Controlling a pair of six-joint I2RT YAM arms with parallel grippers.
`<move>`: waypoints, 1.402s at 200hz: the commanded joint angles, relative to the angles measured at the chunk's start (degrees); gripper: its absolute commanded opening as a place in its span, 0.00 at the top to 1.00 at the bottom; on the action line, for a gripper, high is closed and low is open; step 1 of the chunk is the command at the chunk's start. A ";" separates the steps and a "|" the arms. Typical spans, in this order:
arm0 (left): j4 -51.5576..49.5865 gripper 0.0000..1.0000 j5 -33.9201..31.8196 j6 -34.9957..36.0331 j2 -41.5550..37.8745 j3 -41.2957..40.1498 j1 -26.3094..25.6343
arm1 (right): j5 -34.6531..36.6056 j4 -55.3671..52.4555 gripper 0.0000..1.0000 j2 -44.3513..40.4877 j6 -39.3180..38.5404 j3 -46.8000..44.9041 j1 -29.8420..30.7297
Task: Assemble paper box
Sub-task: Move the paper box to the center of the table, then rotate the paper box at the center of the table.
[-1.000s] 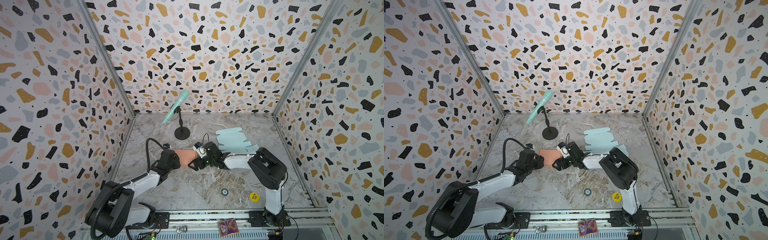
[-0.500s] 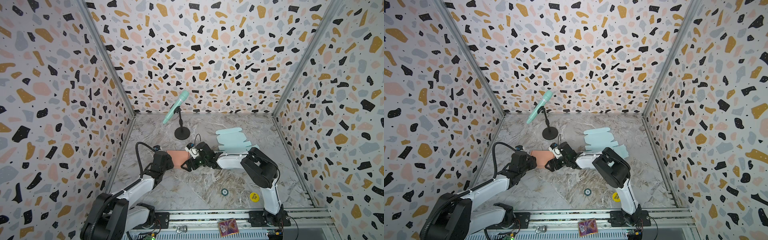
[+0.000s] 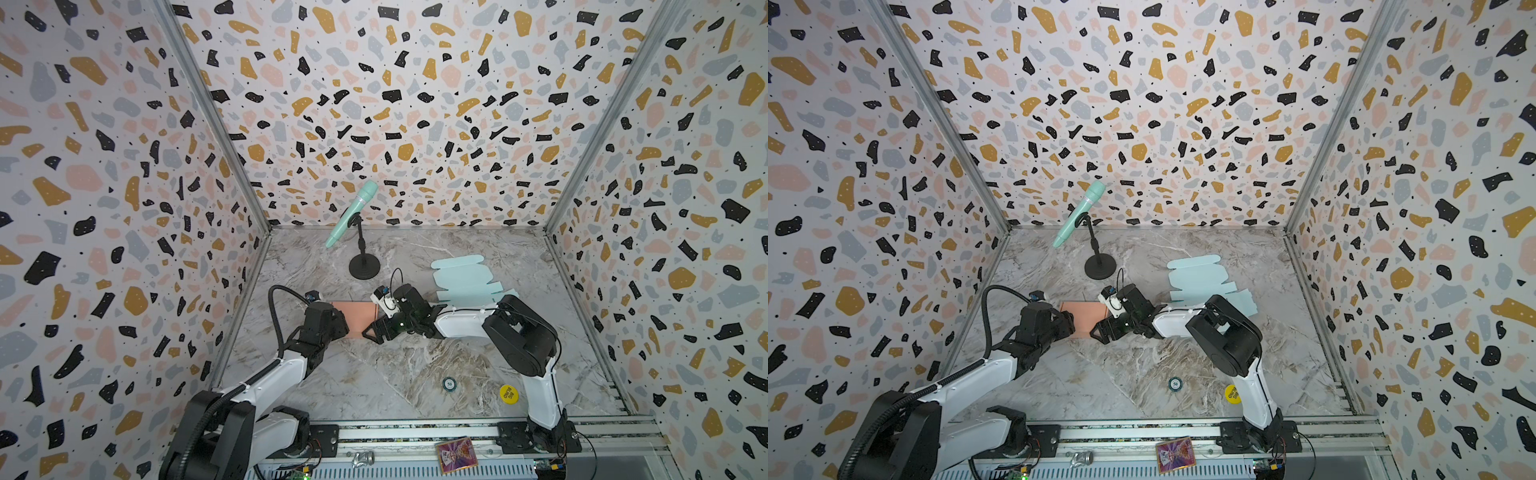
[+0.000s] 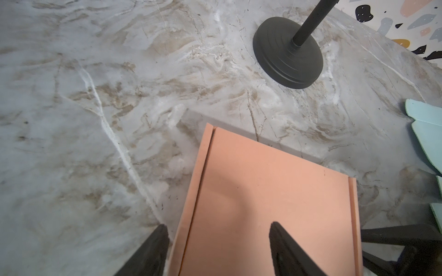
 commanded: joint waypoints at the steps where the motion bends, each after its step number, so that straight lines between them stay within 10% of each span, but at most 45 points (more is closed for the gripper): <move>1: -2.20 0.25 -0.32 1.17 -2.17 -0.29 0.44 | 0.20 -1.57 0.08 -4.15 -0.06 -1.56 -1.09; 75: -8.83 0.17 6.56 4.07 -8.19 3.32 -0.10 | 2.69 -5.05 0.06 -19.26 -2.07 -8.96 -3.03; 121: -9.61 0.14 5.27 4.11 -8.42 7.68 -11.40 | 4.98 -11.40 0.06 -35.62 -3.21 -21.06 -11.91; 180: -3.88 0.13 0.79 2.65 4.64 17.71 -28.48 | 5.99 -21.88 0.02 -51.41 -2.47 -30.83 -21.77; 280: 4.14 0.13 5.33 3.29 32.98 37.12 -38.58 | -0.43 -25.78 0.01 -68.26 6.21 -43.49 -32.50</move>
